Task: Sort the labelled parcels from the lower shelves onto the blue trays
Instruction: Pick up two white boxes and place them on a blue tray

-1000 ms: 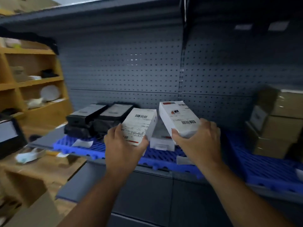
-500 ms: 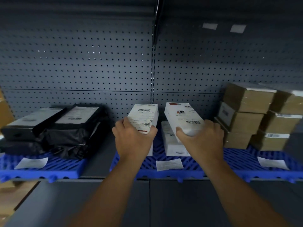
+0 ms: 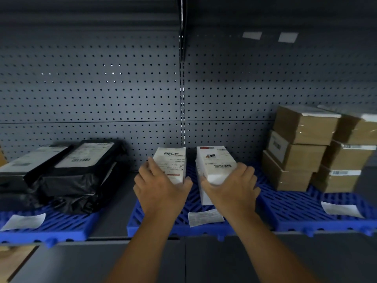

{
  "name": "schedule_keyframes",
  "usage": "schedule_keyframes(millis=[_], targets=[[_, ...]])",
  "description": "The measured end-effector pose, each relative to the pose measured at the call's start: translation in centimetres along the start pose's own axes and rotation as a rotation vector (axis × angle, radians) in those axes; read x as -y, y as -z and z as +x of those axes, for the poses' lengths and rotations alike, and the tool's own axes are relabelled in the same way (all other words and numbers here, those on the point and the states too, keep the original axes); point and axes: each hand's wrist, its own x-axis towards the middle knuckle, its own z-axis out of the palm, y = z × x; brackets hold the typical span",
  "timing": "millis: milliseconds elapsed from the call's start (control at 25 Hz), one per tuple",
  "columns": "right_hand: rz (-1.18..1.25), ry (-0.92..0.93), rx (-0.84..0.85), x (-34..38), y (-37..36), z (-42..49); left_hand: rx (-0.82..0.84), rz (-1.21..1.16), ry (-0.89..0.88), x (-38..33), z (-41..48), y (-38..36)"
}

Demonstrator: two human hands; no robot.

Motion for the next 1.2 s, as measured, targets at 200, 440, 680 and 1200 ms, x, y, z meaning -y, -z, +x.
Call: schedule_keyframes(millis=[200,440,680,1200], targets=[[-0.022,0.020,0.037,-0.2,-0.3,-0.2,0.020,-0.009,-0.069,0.5,-1.4,0.1],[-0.036,0.020,0.084,-0.3,-0.1,-0.4,0.041,-0.032,-0.072,0.6,-1.4,0.2],[-0.048,0.022,0.108,0.3,0.0,-0.6,0.059,-0.057,-0.059,0.8,-1.3,0.4],[0.204,0.017,0.000,-2.7,5.0,-2.3,-0.026,-0.547,-0.300,-3.0,-4.2,4.6]])
